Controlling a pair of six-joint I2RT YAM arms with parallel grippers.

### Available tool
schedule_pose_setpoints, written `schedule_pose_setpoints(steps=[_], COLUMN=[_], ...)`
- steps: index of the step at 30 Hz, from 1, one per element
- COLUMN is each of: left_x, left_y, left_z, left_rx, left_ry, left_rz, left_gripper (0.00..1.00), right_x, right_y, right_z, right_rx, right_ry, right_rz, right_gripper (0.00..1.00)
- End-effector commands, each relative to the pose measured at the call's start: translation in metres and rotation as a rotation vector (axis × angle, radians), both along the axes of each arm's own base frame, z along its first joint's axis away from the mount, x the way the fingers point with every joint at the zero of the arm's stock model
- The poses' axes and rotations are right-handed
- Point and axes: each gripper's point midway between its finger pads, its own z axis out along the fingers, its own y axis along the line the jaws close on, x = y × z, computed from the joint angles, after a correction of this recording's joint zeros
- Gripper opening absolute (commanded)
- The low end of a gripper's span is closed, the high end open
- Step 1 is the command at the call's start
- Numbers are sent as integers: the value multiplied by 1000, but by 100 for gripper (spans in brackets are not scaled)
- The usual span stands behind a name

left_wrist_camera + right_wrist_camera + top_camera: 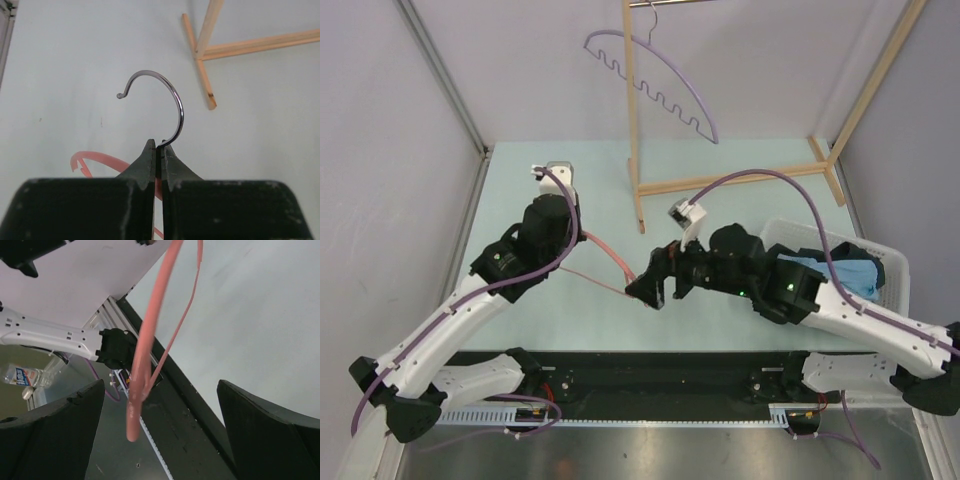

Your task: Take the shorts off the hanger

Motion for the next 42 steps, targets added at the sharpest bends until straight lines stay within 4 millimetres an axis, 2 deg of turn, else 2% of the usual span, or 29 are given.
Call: schedule_pose_setpoints(steps=[1,2,4,7,8,10,11,13,16,17,18,19,20,21,22,23,24,25,26,27,30,33,34,35,36,38,39,41,42], left_x=[4,3,2,0,-1,-1,-1,-2,-3,-5,-6,-7,-9,-11,-14,-16,-18,-21,-25,-28,-36,-45,-48,-51,-53,-57,-59,-64,-66], left_y=[18,18,16,14,13,11,10,6,1,-3,-6,-7,-13,-15,-15,-20,-22,-23,-24,-24,-21,-19,-18,-16,-16,-17,-16,-21,-22], left_z=[22,23,24,25,26,27,28,29,32,32,34,36,38,42,46,51,52,56,64,67,79,89,91,94,92,92,90,89,86], left_rx=[21,17,7,3,1,-1,-2,-7,-22,-31,-40,-51,-65,-78,-94,-119,-131,-148,-174,-189,-231,-261,-268,-278,-281,-299,-307,-337,-347], left_ry=[-62,-65,-68,-71,-72,-72,-71,-72,-73,-67,-69,-72,-70,-77,-88,-96,-102,-114,-136,-147,-188,-225,-236,-247,-246,-248,-246,-239,-233], left_rz=[86,87,76,59,56,51,48,34,8,-15,-29,-43,-77,-91,-105,-133,-151,-164,-186,-193,-214,-243,-250,-255,-261,-275,-281,-309,-317], left_gripper=[0,0,0,0,0,0,0,0,0,0,0,0,0,2,14,22,29,42,48,62,76,82,83,84,85,85,85,85,85], right_x=[3,1,10,19,20,21,21,22,25,25,25,25,27,27,30,30,33,33,34,36,38,44,44,45,52,52,59,59,64], right_y=[28,31,35,37,39,43,46,49,52,53,52,51,50,46,43,40,32,28,22,14,-10,-36,-48,-59,-72,-100,-116,-142,-157], right_z=[40,37,27,19,15,16,13,12,7,5,3,2,0,-2,-2,-2,-5,-5,-9,-6,-12,-28,-21,-23,-22,-17,-13,-5,-2], right_rx=[90,78,40,13,2,9,4,5,-1,-6,-11,-17,-21,-31,-37,-42,-56,-61,-81,-76,-98,-119,-87,-87,-75,-36,-20,16,27], right_ry=[-129,-129,-124,-122,-121,-120,-117,-117,-107,-100,-94,-92,-88,-78,-77,-76,-66,-65,-60,-59,-48,-7,-3,5,15,29,31,22,17], right_rz=[-24,-24,-66,-117,-119,-114,-111,-112,-122,-126,-128,-133,-145,-155,-180,-190,-223,-237,-251,-287,-352,-428,-443,-461,-499,-551,-598,-647,-695], right_gripper=[100,98,93,81,74,69,63,57,42,32,26,9,0,0,0,0,0,0,0,0,0,0,0,0,0,0,0,0,0])
